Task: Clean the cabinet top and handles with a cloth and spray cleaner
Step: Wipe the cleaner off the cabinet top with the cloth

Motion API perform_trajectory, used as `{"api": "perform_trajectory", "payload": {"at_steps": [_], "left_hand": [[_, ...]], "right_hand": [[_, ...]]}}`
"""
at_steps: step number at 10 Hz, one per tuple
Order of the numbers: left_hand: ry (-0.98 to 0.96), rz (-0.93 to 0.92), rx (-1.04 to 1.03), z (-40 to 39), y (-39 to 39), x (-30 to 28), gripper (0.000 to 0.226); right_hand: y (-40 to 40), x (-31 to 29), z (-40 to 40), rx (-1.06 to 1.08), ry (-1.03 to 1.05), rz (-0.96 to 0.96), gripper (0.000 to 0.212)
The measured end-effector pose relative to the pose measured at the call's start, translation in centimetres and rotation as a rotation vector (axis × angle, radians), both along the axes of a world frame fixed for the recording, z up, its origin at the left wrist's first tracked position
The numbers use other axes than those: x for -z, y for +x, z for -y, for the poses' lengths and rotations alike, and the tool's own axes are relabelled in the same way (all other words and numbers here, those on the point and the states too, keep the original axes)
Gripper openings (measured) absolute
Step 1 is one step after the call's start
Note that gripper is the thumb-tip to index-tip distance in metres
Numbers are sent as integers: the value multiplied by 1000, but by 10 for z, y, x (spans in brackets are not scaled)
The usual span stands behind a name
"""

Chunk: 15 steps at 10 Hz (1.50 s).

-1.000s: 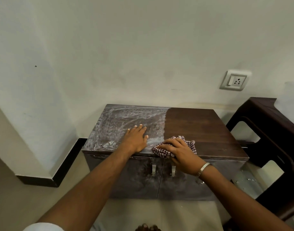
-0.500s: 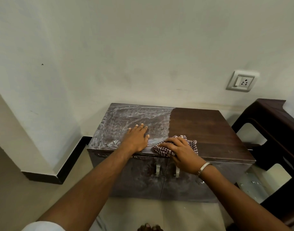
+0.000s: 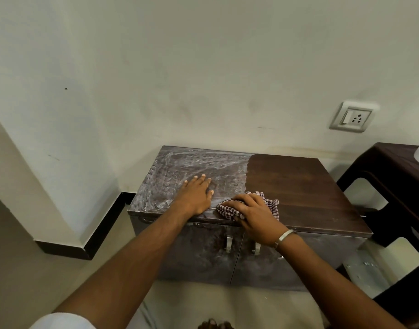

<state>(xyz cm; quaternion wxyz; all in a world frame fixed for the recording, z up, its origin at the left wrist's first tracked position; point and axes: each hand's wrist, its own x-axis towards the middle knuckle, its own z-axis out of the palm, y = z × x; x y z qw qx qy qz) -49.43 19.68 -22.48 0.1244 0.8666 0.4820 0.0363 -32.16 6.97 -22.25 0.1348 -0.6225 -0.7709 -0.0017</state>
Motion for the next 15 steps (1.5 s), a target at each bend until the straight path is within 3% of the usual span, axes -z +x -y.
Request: {"api": "perform_trajectory", "payload": {"at_steps": [15], "left_hand": [[-8, -6, -9, -26, 7, -1, 57]], "right_hand": [[4, 3, -51, -1, 50, 20, 42]]}}
